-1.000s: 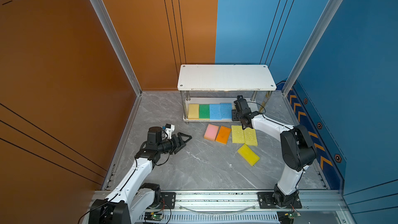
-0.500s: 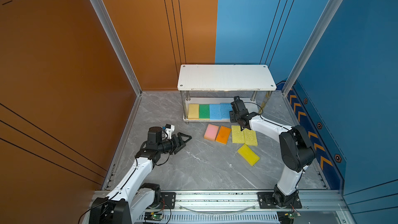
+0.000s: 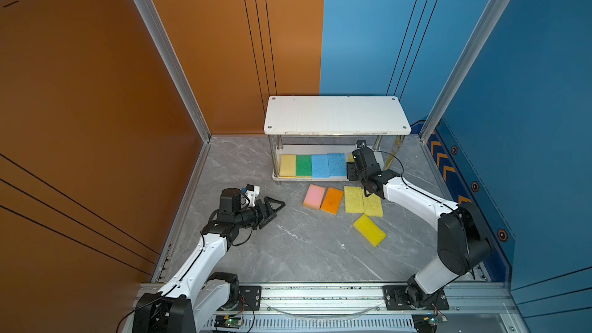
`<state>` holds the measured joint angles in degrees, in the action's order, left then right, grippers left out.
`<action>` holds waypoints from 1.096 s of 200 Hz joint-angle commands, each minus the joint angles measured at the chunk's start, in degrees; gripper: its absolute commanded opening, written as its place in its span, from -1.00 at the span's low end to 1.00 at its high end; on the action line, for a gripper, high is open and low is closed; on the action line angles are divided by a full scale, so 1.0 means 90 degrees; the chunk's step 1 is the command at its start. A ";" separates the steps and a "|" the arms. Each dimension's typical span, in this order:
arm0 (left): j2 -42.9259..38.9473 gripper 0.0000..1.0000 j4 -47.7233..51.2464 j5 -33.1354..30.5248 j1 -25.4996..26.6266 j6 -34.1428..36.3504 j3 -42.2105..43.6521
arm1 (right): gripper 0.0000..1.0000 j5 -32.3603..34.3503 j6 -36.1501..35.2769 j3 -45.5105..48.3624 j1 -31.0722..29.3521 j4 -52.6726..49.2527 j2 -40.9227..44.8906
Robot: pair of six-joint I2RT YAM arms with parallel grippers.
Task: Place and organize the cleaning sponges onto the shelf
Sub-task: 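Withdraw the right gripper from the shelf toward the table sponges, then move both grippers toward the bright yellow foam sponge on the table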
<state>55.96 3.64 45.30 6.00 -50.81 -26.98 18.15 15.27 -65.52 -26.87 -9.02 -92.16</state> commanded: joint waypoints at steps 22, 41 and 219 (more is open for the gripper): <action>-0.0283 0.58 -0.0075 0.0114 0.0014 -0.0113 0.0107 | 0.36 -0.1423 0.0748 0.0615 0.0365 -0.0244 0.1017; -0.0309 0.58 -0.0079 0.0064 0.0173 -0.0126 0.0111 | 0.41 -0.2323 0.0952 0.0832 0.0646 -0.0764 0.1511; 0.1573 0.58 -0.0792 -0.1909 0.3545 -0.0108 -0.0597 | 0.57 -0.4140 0.1401 0.2947 0.1767 -0.3040 0.3087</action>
<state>69.45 -0.32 30.41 36.58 -50.63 -32.49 -17.02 25.96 -41.39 -11.66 -38.54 -61.56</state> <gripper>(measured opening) 0.787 0.778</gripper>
